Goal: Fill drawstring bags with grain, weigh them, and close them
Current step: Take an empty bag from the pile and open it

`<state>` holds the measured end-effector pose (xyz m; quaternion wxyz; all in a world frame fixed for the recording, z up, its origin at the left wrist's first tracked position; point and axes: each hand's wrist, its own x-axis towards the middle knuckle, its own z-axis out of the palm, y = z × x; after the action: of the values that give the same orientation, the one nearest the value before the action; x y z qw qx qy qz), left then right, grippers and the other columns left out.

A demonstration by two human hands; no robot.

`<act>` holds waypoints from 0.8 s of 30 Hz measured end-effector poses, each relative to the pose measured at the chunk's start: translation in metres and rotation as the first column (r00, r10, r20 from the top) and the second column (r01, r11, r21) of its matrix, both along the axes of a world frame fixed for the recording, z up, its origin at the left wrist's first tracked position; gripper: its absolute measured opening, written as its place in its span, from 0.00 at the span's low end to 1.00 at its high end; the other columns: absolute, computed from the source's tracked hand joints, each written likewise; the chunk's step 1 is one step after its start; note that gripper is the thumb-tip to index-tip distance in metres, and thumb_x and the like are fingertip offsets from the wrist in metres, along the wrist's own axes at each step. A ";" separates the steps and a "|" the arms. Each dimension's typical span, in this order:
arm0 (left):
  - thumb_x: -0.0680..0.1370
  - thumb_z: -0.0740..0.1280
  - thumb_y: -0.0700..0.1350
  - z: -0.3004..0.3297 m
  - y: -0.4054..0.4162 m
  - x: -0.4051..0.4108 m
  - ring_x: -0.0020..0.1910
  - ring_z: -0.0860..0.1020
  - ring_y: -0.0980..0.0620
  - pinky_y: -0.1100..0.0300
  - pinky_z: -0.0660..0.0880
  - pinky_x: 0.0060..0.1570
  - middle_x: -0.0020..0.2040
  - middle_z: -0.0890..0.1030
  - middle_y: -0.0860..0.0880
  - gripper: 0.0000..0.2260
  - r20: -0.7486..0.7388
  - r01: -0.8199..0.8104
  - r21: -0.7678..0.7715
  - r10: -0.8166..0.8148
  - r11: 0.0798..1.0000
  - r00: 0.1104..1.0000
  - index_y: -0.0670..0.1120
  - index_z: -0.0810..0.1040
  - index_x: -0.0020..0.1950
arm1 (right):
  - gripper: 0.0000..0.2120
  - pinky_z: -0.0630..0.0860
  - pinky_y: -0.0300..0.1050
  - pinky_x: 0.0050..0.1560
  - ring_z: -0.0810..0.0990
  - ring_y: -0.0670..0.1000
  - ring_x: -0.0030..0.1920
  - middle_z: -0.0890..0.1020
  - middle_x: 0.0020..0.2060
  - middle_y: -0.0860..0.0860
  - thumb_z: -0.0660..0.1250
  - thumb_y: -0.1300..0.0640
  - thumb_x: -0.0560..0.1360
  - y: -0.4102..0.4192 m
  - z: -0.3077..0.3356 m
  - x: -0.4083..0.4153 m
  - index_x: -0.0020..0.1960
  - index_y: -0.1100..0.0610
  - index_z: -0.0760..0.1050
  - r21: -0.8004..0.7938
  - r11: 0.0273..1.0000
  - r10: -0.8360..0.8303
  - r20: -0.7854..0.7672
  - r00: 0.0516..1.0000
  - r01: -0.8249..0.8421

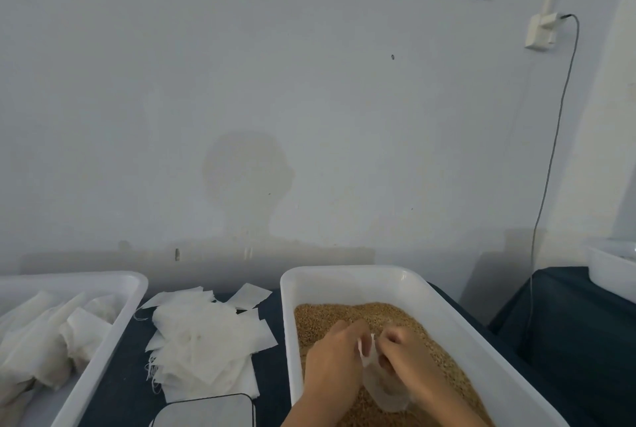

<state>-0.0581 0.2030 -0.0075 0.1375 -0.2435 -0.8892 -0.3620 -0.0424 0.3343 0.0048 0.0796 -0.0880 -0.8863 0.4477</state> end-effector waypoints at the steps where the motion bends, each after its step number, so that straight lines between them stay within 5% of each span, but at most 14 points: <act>1: 0.78 0.56 0.40 0.000 0.001 0.000 0.39 0.70 0.52 0.59 0.64 0.38 0.38 0.66 0.57 0.10 -0.005 -0.001 -0.063 0.001 0.998 1.000 0.53 0.72 0.45 | 0.20 0.63 0.36 0.26 0.64 0.44 0.19 0.68 0.18 0.45 0.62 0.65 0.75 0.001 0.001 0.000 0.25 0.55 0.66 -0.046 0.999 0.001 0.015 1.000 -0.001; 6: 0.80 0.52 0.55 -0.002 0.007 0.004 0.53 0.70 0.52 0.59 0.65 0.43 0.46 0.65 0.54 0.14 -0.067 -0.025 -0.268 0.007 0.963 0.998 0.50 0.74 0.51 | 0.23 0.58 0.38 0.22 0.61 0.46 0.18 0.66 0.18 0.50 0.61 0.65 0.74 0.001 0.006 0.005 0.21 0.54 0.66 -0.223 0.974 -0.003 0.081 0.997 0.021; 10: 0.79 0.58 0.52 0.000 0.006 0.006 0.58 0.67 0.54 0.60 0.72 0.48 0.57 0.66 0.52 0.11 -0.072 -0.009 -0.263 -0.010 0.965 0.997 0.47 0.73 0.54 | 0.12 0.64 0.40 0.26 0.67 0.49 0.25 0.72 0.25 0.51 0.58 0.63 0.78 0.000 0.009 0.006 0.36 0.60 0.69 -0.298 0.950 -0.077 0.059 0.995 0.091; 11: 0.79 0.58 0.48 0.001 0.005 0.006 0.60 0.66 0.54 0.62 0.72 0.52 0.60 0.65 0.52 0.10 -0.082 -0.035 -0.233 0.016 0.972 0.997 0.45 0.72 0.56 | 0.11 0.66 0.41 0.29 0.68 0.49 0.28 0.73 0.29 0.52 0.56 0.60 0.80 0.001 0.008 0.006 0.40 0.60 0.69 -0.247 0.963 -0.099 0.038 0.994 0.106; 13: 0.79 0.57 0.44 0.004 0.002 0.006 0.62 0.64 0.55 0.67 0.69 0.55 0.66 0.60 0.52 0.09 -0.121 -0.101 -0.135 0.085 0.986 0.989 0.44 0.72 0.57 | 0.10 0.70 0.42 0.36 0.69 0.47 0.32 0.72 0.36 0.50 0.53 0.52 0.82 0.006 0.004 0.007 0.46 0.57 0.67 0.095 0.986 -0.140 0.003 0.990 0.139; 15: 0.79 0.59 0.43 0.008 0.000 0.009 0.62 0.64 0.55 0.67 0.69 0.52 0.68 0.59 0.52 0.07 -0.164 -0.105 -0.021 0.100 0.994 0.981 0.43 0.73 0.54 | 0.19 0.73 0.43 0.47 0.74 0.46 0.41 0.77 0.46 0.51 0.55 0.44 0.80 0.007 0.002 0.009 0.61 0.58 0.64 0.377 0.919 -0.155 0.074 0.985 0.116; 17: 0.78 0.61 0.40 0.011 -0.002 0.013 0.56 0.67 0.57 0.68 0.68 0.45 0.66 0.63 0.53 0.03 -0.212 -0.072 0.086 0.088 0.994 0.973 0.43 0.72 0.49 | 0.37 0.71 0.49 0.62 0.75 0.52 0.59 0.73 0.65 0.56 0.59 0.39 0.76 0.010 -0.004 0.008 0.74 0.61 0.51 0.447 0.894 -0.165 0.249 0.954 0.038; 19: 0.78 0.61 0.39 0.013 -0.004 0.014 0.49 0.66 0.59 0.72 0.64 0.40 0.61 0.64 0.55 0.02 -0.236 -0.058 0.136 0.089 0.989 0.968 0.46 0.69 0.47 | 0.47 0.66 0.55 0.69 0.68 0.56 0.69 0.64 0.73 0.56 0.66 0.39 0.72 0.008 -0.005 0.008 0.77 0.60 0.45 0.500 0.864 -0.147 0.355 0.923 -0.055; 24: 0.80 0.58 0.42 0.012 -0.006 0.013 0.44 0.65 0.57 0.69 0.62 0.41 0.47 0.66 0.56 0.03 -0.173 -0.081 0.139 0.105 0.987 0.979 0.49 0.64 0.48 | 0.46 0.65 0.55 0.70 0.69 0.56 0.69 0.61 0.74 0.57 0.72 0.53 0.71 0.009 -0.002 0.013 0.77 0.59 0.44 0.584 0.807 -0.191 0.393 0.900 -0.085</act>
<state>-0.0450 0.1974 0.0048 0.2498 -0.2237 -0.8579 -0.3893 -0.0292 0.3432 0.0029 -0.0834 -0.1816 -0.9727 0.1178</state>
